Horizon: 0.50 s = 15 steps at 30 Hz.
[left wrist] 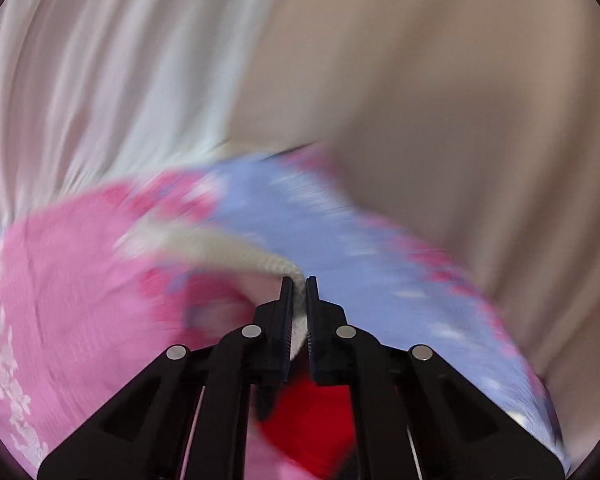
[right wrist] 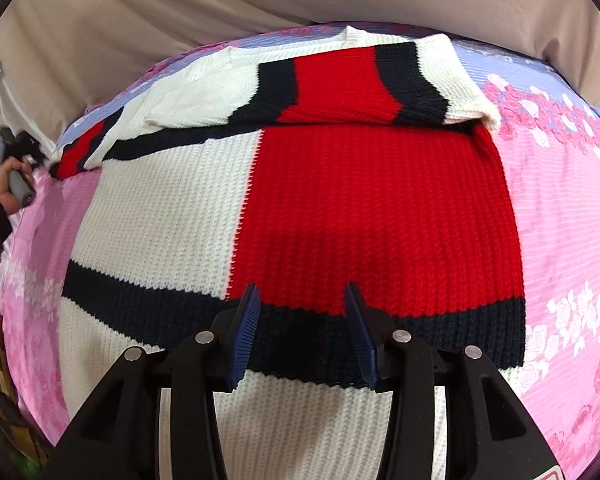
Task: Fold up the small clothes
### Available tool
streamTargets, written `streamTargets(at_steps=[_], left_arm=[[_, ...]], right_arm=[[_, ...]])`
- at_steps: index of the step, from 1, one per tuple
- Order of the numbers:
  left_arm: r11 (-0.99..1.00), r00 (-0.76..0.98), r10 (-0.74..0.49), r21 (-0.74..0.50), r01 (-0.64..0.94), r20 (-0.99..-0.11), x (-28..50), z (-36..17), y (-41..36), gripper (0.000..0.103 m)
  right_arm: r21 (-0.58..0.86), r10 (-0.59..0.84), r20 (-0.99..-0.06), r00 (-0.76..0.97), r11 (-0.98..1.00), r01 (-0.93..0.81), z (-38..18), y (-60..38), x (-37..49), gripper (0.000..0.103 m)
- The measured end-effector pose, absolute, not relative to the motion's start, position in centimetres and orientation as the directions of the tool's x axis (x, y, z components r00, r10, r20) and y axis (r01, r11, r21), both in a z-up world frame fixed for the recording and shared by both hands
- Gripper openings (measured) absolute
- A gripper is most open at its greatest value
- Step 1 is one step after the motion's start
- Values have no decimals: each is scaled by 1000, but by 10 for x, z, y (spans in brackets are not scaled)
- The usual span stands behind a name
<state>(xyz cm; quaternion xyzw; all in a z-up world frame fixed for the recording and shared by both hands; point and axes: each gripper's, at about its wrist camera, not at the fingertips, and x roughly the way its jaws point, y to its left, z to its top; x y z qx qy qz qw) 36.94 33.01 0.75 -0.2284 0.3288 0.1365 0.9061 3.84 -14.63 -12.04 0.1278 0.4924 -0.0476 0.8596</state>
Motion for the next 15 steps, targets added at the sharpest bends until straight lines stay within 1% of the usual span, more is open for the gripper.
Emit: streamTargets(at_steps=[1, 4, 5, 6, 7, 8, 10, 11, 12, 14, 15], left_arm=[[898, 789, 33, -328, -294, -614, 364, 34, 293, 5], [949, 835, -135, -311, -45, -533, 340, 79, 197, 5], [946, 829, -225, -318, 60, -511, 328, 89, 156, 5], [931, 808, -306, -336, 143, -504, 316, 92, 121, 6], [907, 762, -391, -356, 224, -516, 303, 87, 79, 6], [892, 724, -433, -371, 259, -537, 294, 78, 52, 10], [864, 624, -497, -413, 290, -602, 279, 43, 4, 27], [853, 550, -516, -452, 261, -656, 270, 13, -16, 51], [848, 508, -521, -485, 215, -686, 260, -8, -24, 56], [822, 467, -541, -557, 119, -699, 242, -45, -19, 56], [815, 459, -543, -574, 86, -703, 237, -57, -9, 58]], right_arm=[[187, 51, -858, 512, 958, 217, -121, -150, 39, 44], [205, 44, -848, 529, 946, 250, -117, -161, 43, 44], [210, 39, -842, 539, 943, 260, -115, -166, 43, 44], [217, 34, -834, 551, 938, 270, -113, -171, 43, 44], [221, 28, -828, 561, 934, 280, -111, -177, 43, 44], [222, 17, -822, 569, 930, 293, -109, -185, 43, 44], [227, 1, -818, 576, 920, 319, -107, -198, 42, 44], [231, -4, -816, 577, 914, 333, -107, -205, 42, 47], [232, -14, -817, 577, 907, 350, -107, -214, 41, 48], [240, -23, -814, 581, 897, 372, -105, -228, 39, 49], [240, -31, -808, 588, 894, 377, -102, -236, 39, 50]])
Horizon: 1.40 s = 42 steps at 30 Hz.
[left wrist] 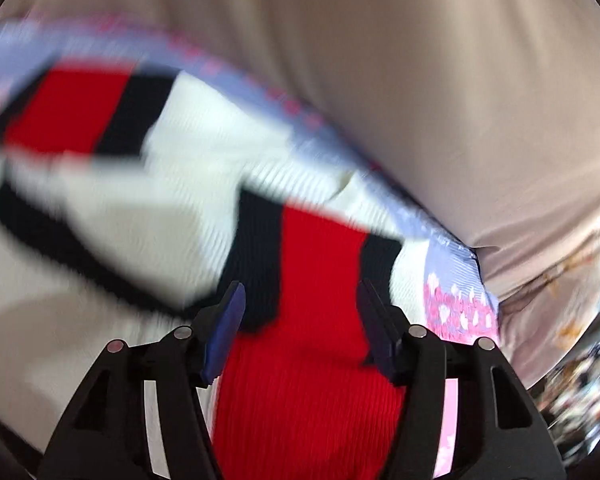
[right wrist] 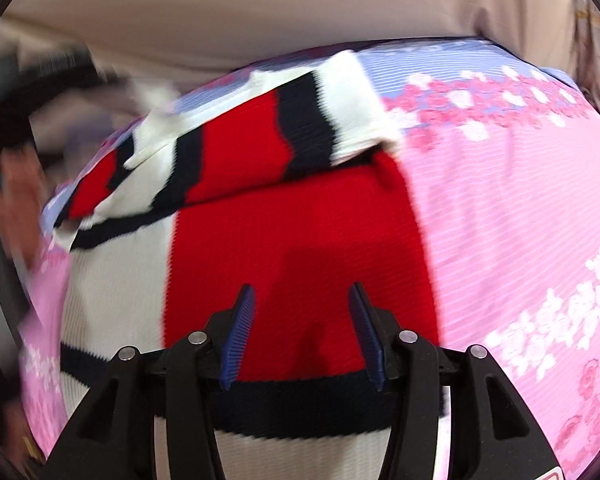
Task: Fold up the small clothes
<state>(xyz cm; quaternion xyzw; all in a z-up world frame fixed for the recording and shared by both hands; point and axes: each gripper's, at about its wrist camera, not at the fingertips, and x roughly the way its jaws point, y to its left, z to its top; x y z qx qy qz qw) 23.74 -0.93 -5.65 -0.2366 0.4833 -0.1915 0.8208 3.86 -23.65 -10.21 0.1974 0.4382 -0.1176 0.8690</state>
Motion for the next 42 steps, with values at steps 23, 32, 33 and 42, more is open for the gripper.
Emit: streamTargets(at_steps=[23, 32, 33, 42], left_arm=[[578, 630, -366, -698, -423, -685, 294, -88, 230, 79], [515, 587, -380, -691, -508, -715, 307, -100, 223, 16], [522, 583, -381, -687, -505, -718, 306, -99, 219, 16], [644, 541, -389, -640, -419, -746, 277, -101, 145, 39]], right_arm=[[519, 266, -739, 618, 811, 272, -130, -201, 353, 62], [600, 322, -547, 773, 795, 93, -37, -199, 314, 6], [605, 314, -510, 801, 792, 74, -22, -209, 292, 6], [456, 93, -741, 665, 797, 397, -117, -321, 182, 6]])
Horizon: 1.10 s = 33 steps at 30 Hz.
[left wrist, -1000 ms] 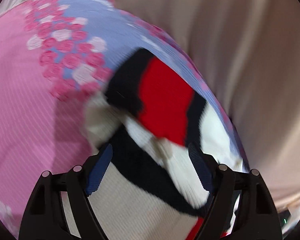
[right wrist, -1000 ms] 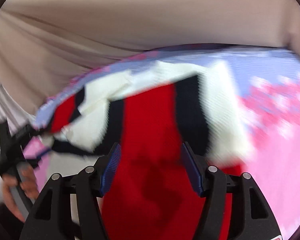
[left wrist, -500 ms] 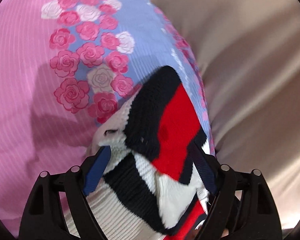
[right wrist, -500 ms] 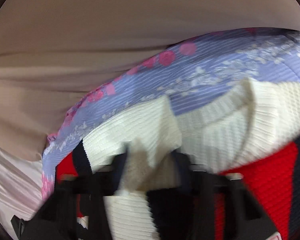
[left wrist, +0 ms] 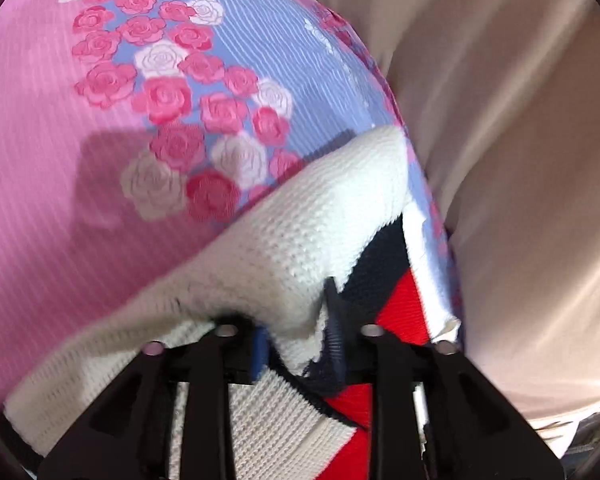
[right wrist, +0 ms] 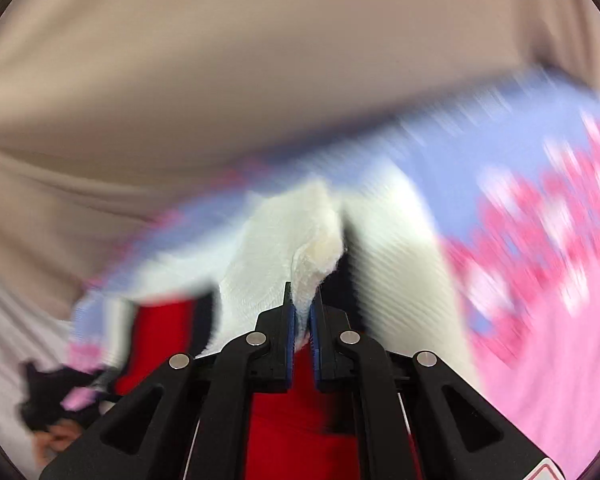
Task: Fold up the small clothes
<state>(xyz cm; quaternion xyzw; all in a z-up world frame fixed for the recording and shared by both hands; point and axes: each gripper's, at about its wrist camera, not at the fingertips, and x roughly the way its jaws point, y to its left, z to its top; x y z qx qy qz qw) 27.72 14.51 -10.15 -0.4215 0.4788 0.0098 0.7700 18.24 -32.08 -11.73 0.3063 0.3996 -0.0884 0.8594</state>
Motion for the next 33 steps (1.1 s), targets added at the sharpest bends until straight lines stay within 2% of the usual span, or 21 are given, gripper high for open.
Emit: streamTargets(at_steps=[2, 5, 8, 9, 12, 16, 19, 23, 25, 26, 32, 33], left_arm=[[648, 552, -352, -622, -439, -756, 276, -103, 142, 44], [638, 562, -334, -621, -455, -756, 279, -104, 146, 43], [649, 580, -274, -592, -477, -767, 284, -102, 150, 16], [653, 591, -248, -583, -483, -767, 283, -100, 153, 14], [676, 586, -236, -564, -474, -776, 286, -103, 154, 14], [749, 601, -207, -520, -410, -772, 285, -108, 142, 15], [774, 622, -199, -511, -374, -757, 278, -108, 141, 16], [784, 663, -217, -532, -320, -717, 270, -111, 143, 16], [791, 680, -221, -537, -295, -699, 266, -112, 142, 16], [793, 690, -227, -541, -278, -688, 266, -113, 142, 16], [803, 738, -273, -568, -179, -617, 259, -120, 147, 16], [795, 740, -281, -581, -177, -611, 259, -120, 148, 16]], right_arm=[[473, 101, -739, 666, 782, 405, -127, -327, 173, 6], [496, 128, -721, 681, 781, 379, -125, -327, 173, 9], [507, 141, -719, 680, 775, 376, -121, -328, 178, 13], [511, 137, -706, 695, 778, 365, -114, -328, 179, 10], [522, 134, -621, 772, 805, 281, -89, -324, 172, 7], [450, 88, -727, 681, 811, 375, -130, -342, 173, 6], [494, 123, -703, 701, 792, 357, -136, -347, 160, 4], [496, 119, -677, 726, 803, 330, -117, -344, 159, 16], [461, 127, -718, 684, 824, 331, -124, -344, 169, 15], [442, 122, -735, 667, 832, 335, -129, -344, 173, 7], [464, 66, -736, 674, 774, 430, -125, -351, 156, 6], [436, 18, -735, 678, 779, 451, -113, -344, 151, 11]])
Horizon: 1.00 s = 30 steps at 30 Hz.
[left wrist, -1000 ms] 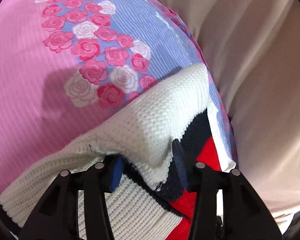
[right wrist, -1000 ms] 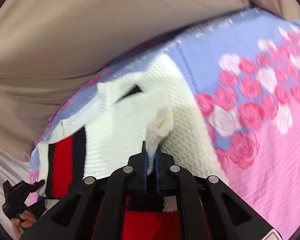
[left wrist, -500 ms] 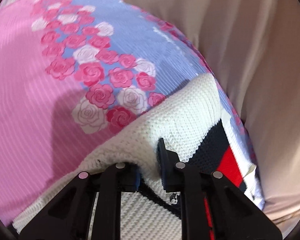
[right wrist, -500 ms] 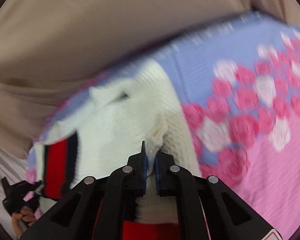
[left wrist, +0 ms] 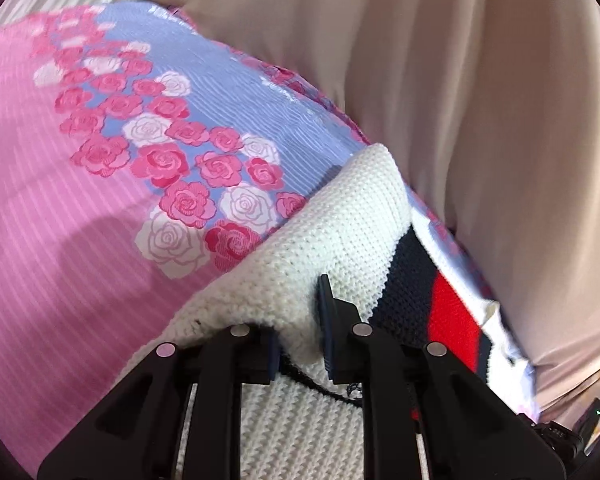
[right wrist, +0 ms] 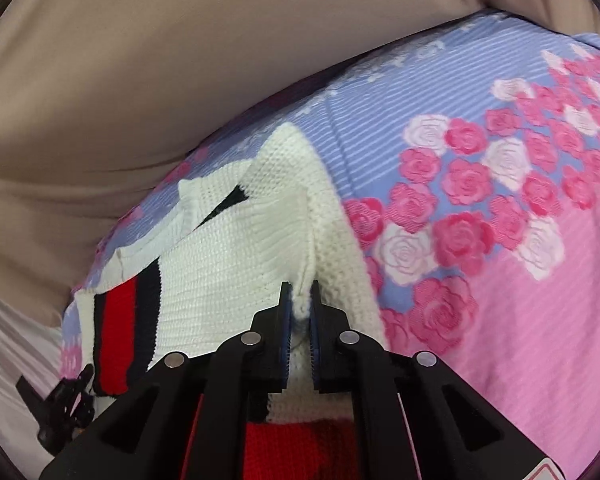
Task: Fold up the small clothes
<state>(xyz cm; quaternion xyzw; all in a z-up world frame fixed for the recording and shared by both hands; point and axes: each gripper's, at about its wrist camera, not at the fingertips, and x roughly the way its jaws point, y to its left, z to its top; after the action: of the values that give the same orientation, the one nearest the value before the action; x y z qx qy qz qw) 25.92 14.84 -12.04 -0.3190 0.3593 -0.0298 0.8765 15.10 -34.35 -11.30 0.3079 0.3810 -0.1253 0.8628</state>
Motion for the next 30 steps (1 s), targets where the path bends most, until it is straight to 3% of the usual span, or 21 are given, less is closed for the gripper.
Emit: streamTargets(at_steps=[3, 8, 11, 18, 24, 30], left_arm=[[776, 749, -299, -607, -169, -591, 257, -123, 152, 16], [754, 759, -321, -638, -157, -566, 253, -125, 156, 16], [739, 769, -330, -656, -151, -548, 248, -127, 158, 16], [710, 784, -341, -689, -147, -518, 242, -130, 163, 13], [709, 782, -340, -689, -153, -523, 243, -130, 164, 12], [707, 780, -339, -689, -158, -527, 246, -129, 164, 11]], right_arm=[[353, -47, -674, 737, 856, 378, -69, -296, 157, 16], [457, 378, -670, 639, 888, -46, -54, -177, 244, 15], [442, 475, -729, 493, 876, -190, -75, -109, 299, 10], [278, 366, -832, 416, 925, -259, -116, -7, 389, 9], [255, 348, -817, 461, 933, -254, -125, 32, 424, 3], [298, 382, -772, 508, 924, -241, -99, -1, 386, 4]])
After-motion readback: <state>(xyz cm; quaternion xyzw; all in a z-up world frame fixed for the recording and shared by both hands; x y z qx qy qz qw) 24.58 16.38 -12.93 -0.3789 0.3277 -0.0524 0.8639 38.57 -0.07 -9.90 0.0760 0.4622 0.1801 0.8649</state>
